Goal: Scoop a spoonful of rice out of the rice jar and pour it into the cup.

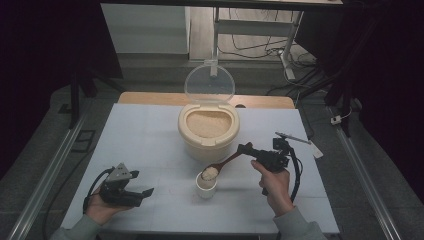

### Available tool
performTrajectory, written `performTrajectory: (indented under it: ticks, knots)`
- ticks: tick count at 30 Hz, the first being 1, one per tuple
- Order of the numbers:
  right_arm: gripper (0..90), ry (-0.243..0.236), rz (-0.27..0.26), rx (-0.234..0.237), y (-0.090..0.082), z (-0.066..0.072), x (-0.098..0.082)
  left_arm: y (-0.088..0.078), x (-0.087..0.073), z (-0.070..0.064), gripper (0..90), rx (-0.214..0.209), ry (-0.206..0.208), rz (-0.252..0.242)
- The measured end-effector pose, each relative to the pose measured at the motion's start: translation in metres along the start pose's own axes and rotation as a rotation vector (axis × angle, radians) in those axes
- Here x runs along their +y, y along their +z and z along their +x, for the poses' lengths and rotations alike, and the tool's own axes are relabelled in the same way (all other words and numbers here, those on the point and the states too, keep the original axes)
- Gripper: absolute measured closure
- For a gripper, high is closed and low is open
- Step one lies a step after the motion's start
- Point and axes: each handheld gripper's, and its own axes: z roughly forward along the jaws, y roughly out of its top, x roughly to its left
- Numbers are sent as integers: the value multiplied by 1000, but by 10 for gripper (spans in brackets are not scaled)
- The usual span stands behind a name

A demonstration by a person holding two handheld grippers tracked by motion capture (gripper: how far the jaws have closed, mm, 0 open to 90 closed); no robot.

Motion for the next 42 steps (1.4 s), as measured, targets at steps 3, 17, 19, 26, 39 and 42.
performTrajectory:
  ticks: [3, 17, 19, 26, 39, 42]
  knots:
    - [833, -55, -4, -25, 0, 5, -1, 0, 0, -1, 156, -1, 1, 2]
    - [833, -312, -53, -23, -11, 34, -5, 1, 0, -1, 157, 1, 2, 2]
    - [833, -363, -51, -20, -12, 39, -7, 1, 0, -1, 157, 2, 2, 1]
    - [833, -419, -67, 8, -16, 44, -7, 1, 0, -1, 157, 2, 2, 1]
    - [833, -475, -125, 28, -47, 39, 6, 1, 0, -1, 147, 12, -4, -4]
    - [833, -497, -123, 11, -54, 36, 9, 1, 0, -1, 145, 13, -3, -3]
